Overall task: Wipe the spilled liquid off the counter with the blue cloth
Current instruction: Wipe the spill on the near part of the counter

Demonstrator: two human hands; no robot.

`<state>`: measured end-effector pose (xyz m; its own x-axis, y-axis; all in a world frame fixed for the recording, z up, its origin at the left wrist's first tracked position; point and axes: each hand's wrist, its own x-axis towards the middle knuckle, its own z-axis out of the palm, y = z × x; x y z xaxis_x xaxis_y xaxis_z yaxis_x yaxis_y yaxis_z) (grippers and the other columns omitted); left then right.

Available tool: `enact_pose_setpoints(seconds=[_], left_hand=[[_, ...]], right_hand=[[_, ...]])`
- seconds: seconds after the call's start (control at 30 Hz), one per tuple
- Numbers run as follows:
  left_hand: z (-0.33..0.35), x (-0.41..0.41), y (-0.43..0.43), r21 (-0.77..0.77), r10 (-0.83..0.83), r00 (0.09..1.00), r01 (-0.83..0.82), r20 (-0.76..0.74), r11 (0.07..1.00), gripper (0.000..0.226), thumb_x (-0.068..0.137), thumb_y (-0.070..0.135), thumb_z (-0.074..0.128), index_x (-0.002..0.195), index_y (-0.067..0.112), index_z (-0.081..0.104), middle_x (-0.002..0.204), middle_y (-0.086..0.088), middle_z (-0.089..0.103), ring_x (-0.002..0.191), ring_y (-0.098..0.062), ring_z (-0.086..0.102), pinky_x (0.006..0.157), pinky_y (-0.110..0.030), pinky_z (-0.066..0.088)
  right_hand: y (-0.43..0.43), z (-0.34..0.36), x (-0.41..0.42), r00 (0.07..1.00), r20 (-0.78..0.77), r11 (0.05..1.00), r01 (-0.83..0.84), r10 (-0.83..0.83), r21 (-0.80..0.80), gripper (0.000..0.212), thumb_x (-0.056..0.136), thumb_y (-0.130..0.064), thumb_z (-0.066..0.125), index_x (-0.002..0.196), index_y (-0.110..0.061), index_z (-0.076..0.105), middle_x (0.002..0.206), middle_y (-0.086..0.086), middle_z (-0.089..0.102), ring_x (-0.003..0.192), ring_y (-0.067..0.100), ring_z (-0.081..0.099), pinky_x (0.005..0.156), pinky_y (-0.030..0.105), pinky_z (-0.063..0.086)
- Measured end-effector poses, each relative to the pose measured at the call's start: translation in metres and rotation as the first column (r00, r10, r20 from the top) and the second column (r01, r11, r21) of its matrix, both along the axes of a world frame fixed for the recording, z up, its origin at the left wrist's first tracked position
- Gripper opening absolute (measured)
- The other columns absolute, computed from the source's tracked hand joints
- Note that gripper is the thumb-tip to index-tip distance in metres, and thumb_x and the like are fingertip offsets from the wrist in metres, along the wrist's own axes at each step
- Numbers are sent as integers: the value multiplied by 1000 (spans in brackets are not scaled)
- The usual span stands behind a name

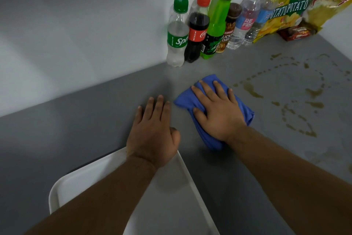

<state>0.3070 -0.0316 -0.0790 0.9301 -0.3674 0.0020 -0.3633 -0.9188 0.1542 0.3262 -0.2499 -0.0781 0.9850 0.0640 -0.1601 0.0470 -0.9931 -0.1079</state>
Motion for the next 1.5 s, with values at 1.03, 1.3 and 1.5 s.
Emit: enact_pose_setpoints(seconds=[1.03, 1.3, 1.5], left_hand=[[8, -1, -1, -31, -13, 1000, 14, 27, 999, 77, 83, 42, 37, 150, 4, 44, 161, -17, 40, 151, -38, 34, 123, -56, 28], [11, 1, 0, -13, 3, 998, -4, -67, 1000, 79, 85, 42, 37, 157, 7, 34, 167, -16, 30, 155, -36, 25, 127, -55, 21], [13, -7, -2, -13, 16, 994, -17, -107, 1000, 78, 87, 38, 32, 160, 8, 27, 171, -13, 21, 159, -34, 15, 129, -55, 12]], right_hand=[[-47, -13, -192, 996, 27, 994, 79, -81, 82, 69, 106, -64, 24, 167, -34, 12, 176, -8, 7, 162, 21, -4, 130, 55, 8], [-43, -9, -150, 969, 35, 968, 244, -246, 50, 71, 105, -62, 18, 167, -27, 14, 176, -2, 9, 162, 28, -1, 130, 53, -1], [-60, -13, -201, 989, 47, 988, 138, -142, 74, 69, 107, -62, 23, 167, -29, 16, 175, -4, 12, 162, 25, 3, 129, 57, 10]])
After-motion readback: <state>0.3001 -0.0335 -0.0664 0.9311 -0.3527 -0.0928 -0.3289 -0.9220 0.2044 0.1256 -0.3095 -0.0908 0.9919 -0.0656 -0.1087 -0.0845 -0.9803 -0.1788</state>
